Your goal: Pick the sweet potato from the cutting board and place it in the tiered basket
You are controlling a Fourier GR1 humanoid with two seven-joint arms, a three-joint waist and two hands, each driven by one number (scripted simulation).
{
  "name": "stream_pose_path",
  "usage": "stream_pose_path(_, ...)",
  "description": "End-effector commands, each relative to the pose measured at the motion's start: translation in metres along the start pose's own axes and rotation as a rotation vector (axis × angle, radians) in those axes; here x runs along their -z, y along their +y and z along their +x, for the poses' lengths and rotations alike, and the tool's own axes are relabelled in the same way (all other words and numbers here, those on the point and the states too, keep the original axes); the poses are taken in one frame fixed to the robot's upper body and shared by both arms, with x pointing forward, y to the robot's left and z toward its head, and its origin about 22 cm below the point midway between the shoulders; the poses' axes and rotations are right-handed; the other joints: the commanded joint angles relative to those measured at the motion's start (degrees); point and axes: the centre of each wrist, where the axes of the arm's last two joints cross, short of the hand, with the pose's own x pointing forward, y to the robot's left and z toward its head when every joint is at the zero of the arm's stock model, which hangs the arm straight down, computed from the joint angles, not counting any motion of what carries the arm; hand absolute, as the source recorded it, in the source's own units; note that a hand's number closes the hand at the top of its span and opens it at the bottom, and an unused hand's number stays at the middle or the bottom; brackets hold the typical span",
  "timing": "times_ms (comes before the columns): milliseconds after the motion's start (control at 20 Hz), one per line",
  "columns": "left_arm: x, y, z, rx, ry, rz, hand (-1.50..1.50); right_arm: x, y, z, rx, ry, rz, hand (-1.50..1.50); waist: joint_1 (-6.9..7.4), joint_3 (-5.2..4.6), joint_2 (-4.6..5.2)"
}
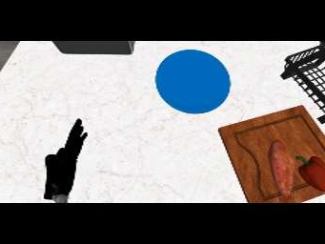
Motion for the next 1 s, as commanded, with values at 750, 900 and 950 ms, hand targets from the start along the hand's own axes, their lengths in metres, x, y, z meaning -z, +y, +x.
stream_pose_path(750,-0.002,-0.001,-0.013,0.01,0.06,0.001,0.0,0.025,0.087,0.035,-0.275,0.217,0.127,-1.5,0.4,-0.12,0.22)
stream_pose_path(900,0.002,0.006,-0.017,0.006,0.066,-0.002,0.0,0.027,0.089,0.047,-0.237,0.196,0.138,-1.5,-0.24,-0.11,0.1)
stream_pose_path(950,-0.004,-0.006,-0.014,0.016,0.06,0.005,0.0,0.023,0.102,0.048,-0.261,0.198,0.158,-1.5,-0.07,-0.1,0.08)
